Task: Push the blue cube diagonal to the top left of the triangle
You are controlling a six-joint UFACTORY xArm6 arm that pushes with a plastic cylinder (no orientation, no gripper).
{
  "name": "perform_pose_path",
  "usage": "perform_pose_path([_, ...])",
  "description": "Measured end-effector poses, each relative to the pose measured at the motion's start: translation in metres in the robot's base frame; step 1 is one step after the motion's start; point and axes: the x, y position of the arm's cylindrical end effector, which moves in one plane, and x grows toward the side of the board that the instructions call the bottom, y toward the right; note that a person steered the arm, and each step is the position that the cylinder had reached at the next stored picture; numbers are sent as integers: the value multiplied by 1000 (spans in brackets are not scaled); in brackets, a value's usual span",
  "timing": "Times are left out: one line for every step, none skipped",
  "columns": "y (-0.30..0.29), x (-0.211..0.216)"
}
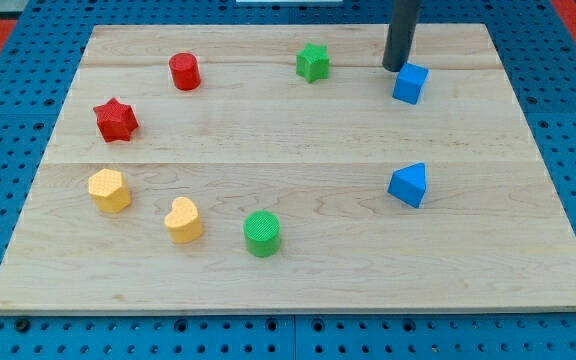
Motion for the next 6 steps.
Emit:
perform_pose_path([7,15])
perform_pose_path([14,32])
perform_pose_path([27,44])
perform_pose_path([33,15])
perform_pose_path([42,-25])
perform_pose_path([42,-62])
